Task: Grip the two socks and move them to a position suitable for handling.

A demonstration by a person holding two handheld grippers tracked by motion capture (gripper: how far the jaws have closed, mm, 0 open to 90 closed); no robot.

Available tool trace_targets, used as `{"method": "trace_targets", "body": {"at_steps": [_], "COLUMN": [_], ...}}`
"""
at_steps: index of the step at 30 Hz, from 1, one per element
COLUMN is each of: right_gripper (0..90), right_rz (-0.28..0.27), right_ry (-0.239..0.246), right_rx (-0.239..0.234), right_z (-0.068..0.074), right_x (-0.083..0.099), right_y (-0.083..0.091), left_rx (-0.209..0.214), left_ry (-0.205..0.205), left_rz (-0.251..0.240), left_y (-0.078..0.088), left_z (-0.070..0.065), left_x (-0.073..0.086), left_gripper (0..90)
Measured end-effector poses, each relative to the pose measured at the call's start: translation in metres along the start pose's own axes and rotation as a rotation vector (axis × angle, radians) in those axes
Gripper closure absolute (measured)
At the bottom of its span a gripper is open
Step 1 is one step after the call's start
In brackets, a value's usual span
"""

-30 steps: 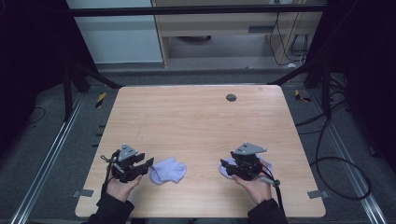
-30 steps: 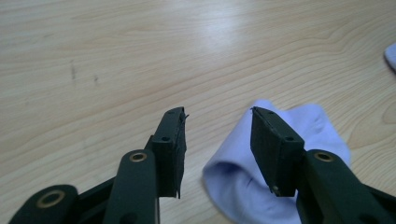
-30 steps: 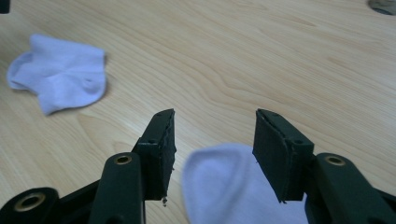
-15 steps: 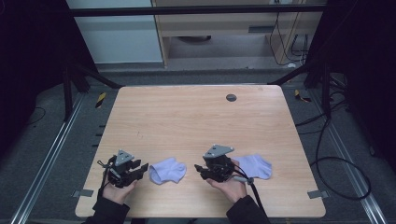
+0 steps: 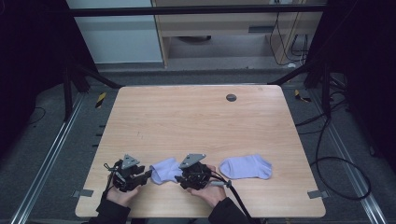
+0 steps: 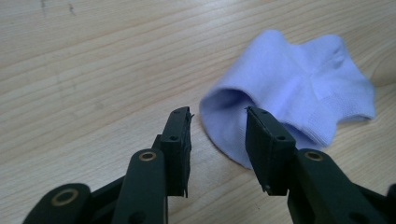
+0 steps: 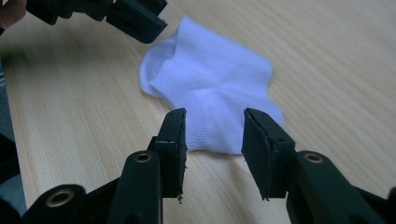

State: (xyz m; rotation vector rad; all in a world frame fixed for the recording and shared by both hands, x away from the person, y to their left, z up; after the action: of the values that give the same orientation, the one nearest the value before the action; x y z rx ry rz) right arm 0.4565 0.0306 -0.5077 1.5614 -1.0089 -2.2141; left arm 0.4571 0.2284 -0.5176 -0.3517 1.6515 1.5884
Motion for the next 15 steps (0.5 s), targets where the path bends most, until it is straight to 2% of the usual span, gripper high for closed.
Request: {"method": "trace_targets", "body": {"at_steps": [1,3,10,15], "right_gripper": [60.1,60.6,65.2,72.7], "right_rz": [0.028,0.048,0.053,0.078], "right_ry": [0.014,0.018,0.022,0.040], "right_rx": [0.002,0.004,-0.005,-0.004], "right_z": [0.001,0.001,0.001,0.003], "right_x": [0.003,0.004,0.005,0.007], "right_y": [-0.007,-0.012,-0.021,-0.028], "left_rx": [0.004,0.009,0.009,0.007], "left_ry": [-0.007,-0.009,-0.028,-0.033], "left_rz": [0.001,0.002,0.019,0.036], "left_y": [0.000,-0.001,-0.005,-0.008], "left_z": [-0.003,-0.004,-0.010,-0.012], "left_x": [0.000,0.000,0.001,0.003], "left_gripper": [60.0,60.0,61.1,65.0]}}
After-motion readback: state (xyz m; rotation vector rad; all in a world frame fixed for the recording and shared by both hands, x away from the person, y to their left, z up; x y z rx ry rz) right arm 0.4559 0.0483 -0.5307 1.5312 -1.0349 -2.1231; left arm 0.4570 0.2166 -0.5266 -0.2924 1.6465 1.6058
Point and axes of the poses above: each handheld gripper's, and its own axes: y roughly backward along the jaws, x roughly out of its underside, z roughly to its left, the point moved 5 cm from there along -y, roughly forward along the jaws, and after that the axes turned 13 degrees about -x, right-handed, at the moved point
